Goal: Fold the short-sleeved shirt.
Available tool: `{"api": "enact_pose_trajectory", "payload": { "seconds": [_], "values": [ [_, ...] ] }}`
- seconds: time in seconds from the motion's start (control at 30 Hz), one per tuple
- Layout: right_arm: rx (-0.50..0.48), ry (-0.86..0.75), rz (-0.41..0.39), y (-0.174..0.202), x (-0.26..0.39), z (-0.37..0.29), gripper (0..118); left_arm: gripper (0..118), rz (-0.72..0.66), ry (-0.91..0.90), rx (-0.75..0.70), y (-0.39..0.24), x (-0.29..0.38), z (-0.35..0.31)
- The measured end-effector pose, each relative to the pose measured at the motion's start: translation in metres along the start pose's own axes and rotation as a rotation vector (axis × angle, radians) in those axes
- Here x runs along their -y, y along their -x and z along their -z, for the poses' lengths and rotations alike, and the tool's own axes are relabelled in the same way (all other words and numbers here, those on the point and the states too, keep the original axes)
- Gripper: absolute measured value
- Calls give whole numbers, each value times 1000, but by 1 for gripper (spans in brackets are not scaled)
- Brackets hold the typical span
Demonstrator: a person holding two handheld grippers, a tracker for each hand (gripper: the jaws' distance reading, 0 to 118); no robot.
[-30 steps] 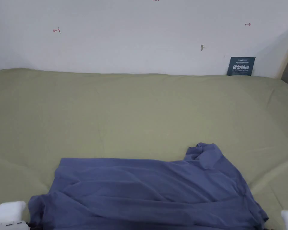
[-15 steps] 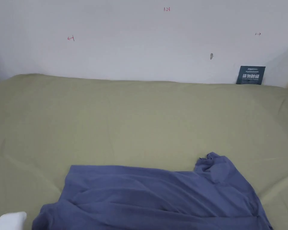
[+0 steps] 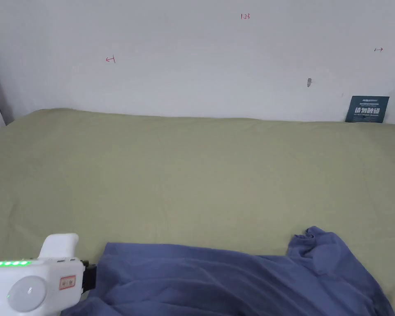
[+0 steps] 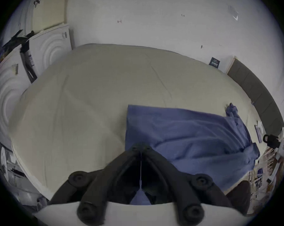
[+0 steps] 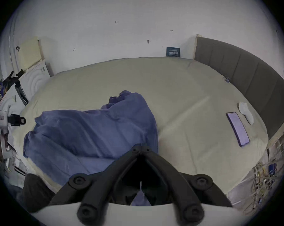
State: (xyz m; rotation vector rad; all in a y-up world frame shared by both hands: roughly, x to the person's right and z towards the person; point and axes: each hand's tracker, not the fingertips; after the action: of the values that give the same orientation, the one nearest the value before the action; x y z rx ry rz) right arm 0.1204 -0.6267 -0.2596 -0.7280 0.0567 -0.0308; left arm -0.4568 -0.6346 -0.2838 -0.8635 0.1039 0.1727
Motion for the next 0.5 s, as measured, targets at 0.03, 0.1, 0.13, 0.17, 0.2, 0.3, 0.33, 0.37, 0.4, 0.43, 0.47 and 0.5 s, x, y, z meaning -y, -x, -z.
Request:
{"api": "enact_pose_trajectory", "payload": {
  "seconds": [0.03,0.1,0.13,0.17,0.2,0.3,0.33,0.37,0.4,0.43,0.47,0.5],
  "values": [
    [0,-2,3,1,-3,6,0,1,19,7,-12,-4,-8,11],
    [-5,8,7,1,-10,17,0,3,30,12,-24,-8,-24,38],
    [-8,12,11,0,-11,25,0,13,38,25,-30,-9,-32,52],
    [-5,19,6,-1,-14,31,0,40,34,44,-35,-9,-39,67],
    [-3,22,3,-1,-15,35,0,91,28,79,-60,-9,-44,81],
    [-3,39,3,-3,-18,48,0,115,27,120,-122,-6,-49,115],
    [-5,47,-1,-4,-19,51,0,115,33,123,-124,-5,-51,123],
    [0,52,-3,-4,-19,55,0,115,36,136,-142,-3,-51,132],
    [3,59,-7,-6,-20,60,0,115,43,150,-153,-2,-50,139],
    [5,67,-9,-7,-20,64,0,114,51,178,-148,-2,-49,145],
    [7,71,-6,-9,-21,66,0,112,61,220,-135,-4,-48,148],
    [6,78,0,-11,-23,70,0,110,64,218,-133,-4,-45,146]
  ]
}}
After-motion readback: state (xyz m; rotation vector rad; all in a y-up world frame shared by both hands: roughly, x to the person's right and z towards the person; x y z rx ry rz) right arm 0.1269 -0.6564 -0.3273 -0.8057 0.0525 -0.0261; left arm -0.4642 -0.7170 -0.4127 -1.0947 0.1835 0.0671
